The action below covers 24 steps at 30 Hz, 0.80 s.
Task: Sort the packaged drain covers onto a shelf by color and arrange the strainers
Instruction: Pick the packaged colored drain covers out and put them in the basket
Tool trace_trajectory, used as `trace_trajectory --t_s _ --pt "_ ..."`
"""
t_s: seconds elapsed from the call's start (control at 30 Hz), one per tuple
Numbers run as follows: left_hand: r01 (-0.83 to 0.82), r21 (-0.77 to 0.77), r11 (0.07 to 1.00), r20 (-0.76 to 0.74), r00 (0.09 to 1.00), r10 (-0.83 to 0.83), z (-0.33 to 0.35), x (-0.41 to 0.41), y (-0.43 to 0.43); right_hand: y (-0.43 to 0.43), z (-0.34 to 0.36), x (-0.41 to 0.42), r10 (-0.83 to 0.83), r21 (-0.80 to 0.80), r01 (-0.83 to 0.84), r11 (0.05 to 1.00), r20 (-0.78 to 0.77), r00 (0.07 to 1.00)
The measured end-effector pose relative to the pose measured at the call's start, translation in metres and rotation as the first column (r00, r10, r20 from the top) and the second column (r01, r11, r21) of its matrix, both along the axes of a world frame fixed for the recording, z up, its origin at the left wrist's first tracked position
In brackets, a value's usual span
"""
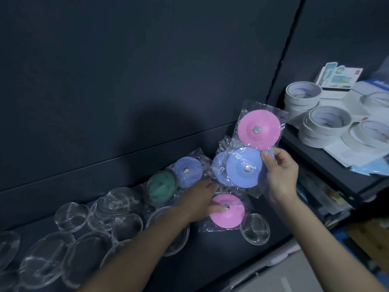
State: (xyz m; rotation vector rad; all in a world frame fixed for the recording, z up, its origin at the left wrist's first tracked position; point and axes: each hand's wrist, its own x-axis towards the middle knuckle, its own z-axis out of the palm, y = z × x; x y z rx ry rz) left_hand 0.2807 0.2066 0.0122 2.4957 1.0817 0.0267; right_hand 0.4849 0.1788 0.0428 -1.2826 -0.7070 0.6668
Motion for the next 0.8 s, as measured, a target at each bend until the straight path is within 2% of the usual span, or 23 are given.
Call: trace_trajectory --t_s 0.07,0.1,0.23,0.3,0.37,0.47,0.6,0.7,0.73,0.8 --pt "0.04 -0.133 0.99 -0.068 0.997 -0.049 -0.007 0.006 -0.001 -0.002 0.0 0.004 -0.004 -0.006 0.004 1.0 0.016 1.0" --pt "0.051 -0.146 0.988 -0.103 0.992 -0.066 -0.012 0.007 -0.002 -0.003 0.0 0.006 -0.007 -0.01 0.007 1.0 0.023 1.0" --pt "-0.03 -0.088 0.996 -0.2 0.98 0.012 -0.019 0.011 -0.001 -0.008 0.003 0.008 -0.041 -0.013 0.042 0.999 0.057 0.998" --pt "-0.08 -0.083 0.993 -0.137 0.988 0.068 -0.018 0.011 0.0 -0.008 0.003 0.01 -0.057 -0.013 0.058 0.998 0.078 0.995" --pt "-0.111 -0.066 0.992 0.007 0.994 0.112 -0.015 0.007 0.003 -0.009 0.003 0.012 -0.063 -0.011 0.064 0.998 0.069 0.996" --pt "-0.201 -0.165 0.966 0.191 0.954 0.231 -0.003 -0.007 0.006 -0.009 0.004 0.015 -0.075 -0.009 0.076 0.997 0.05 0.996" --pt "-0.327 -0.26 0.909 0.353 0.843 0.405 0.012 -0.03 0.015 -0.011 0.005 0.019 -0.102 0.016 0.101 0.995 0.043 0.994" --pt "-0.381 -0.471 0.796 0.486 0.64 0.595 0.016 -0.05 0.025 -0.012 0.003 0.023 -0.084 0.012 0.083 0.996 0.015 0.996" --pt "-0.403 -0.501 0.766 0.511 0.577 0.637 0.016 -0.054 0.029 -0.012 0.001 0.023 -0.062 0.0 0.062 0.998 0.006 0.998" --pt "-0.466 -0.481 0.743 0.528 0.523 0.669 0.012 -0.056 0.037 -0.012 -0.002 0.02 -0.003 -0.034 0.003 0.999 -0.006 1.0"
